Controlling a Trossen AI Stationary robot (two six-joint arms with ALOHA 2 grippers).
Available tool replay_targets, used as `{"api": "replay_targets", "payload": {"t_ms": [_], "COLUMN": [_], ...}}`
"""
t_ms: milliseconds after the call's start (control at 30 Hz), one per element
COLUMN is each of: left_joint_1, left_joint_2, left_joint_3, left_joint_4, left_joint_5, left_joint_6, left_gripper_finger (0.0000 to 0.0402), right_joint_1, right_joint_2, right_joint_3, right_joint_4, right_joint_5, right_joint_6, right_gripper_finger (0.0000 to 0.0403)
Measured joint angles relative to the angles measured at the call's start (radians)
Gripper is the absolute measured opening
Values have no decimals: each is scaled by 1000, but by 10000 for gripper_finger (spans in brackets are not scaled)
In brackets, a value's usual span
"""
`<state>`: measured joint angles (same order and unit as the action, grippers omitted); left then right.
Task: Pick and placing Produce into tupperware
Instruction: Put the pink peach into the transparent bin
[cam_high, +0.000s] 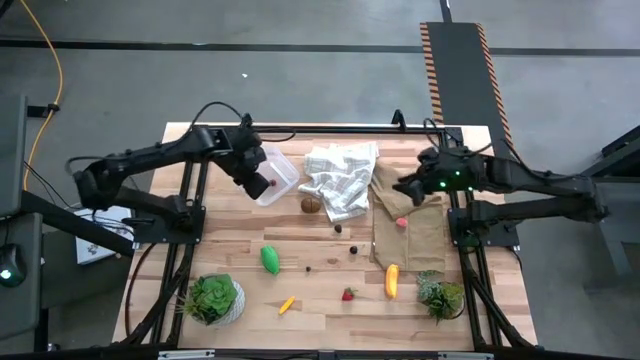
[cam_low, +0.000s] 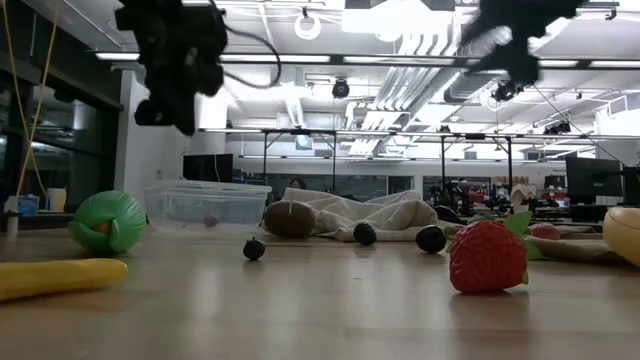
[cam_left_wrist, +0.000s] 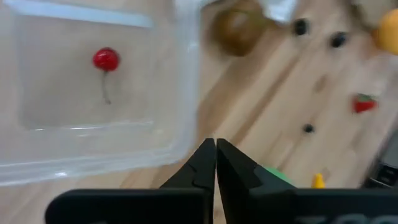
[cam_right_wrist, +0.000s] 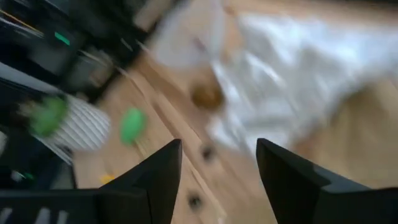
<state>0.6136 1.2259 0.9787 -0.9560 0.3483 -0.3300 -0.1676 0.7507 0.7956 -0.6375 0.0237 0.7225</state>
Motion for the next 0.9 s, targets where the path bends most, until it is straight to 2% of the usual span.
{"api": "replay_targets", "payload": {"t_ms": [133,367,567,900], "left_joint_1": [-52,-180,-300,-463], "left_joint_2": [-92,-217,-248,-244], "left_joint_3": [0,0,0,0], "left_joint_4": [-4,65,148,150], "left_joint_5": [-7,-61,-151,-257], "left_joint_6": [-50,-180,-294,-380], "left_gripper_finger": [6,3,5,5], "right_joint_1": [33,100,153,207], "right_joint_2": [-18,33,189,451], "right_joint_3": [0,0,0,0], "right_joint_4": [-211,-328,-385,-373], "right_joint_5": [-35,-22,-22,-22], "right_joint_6": [71,181,197,215], "right_gripper_finger": [187,186,186,186]}}
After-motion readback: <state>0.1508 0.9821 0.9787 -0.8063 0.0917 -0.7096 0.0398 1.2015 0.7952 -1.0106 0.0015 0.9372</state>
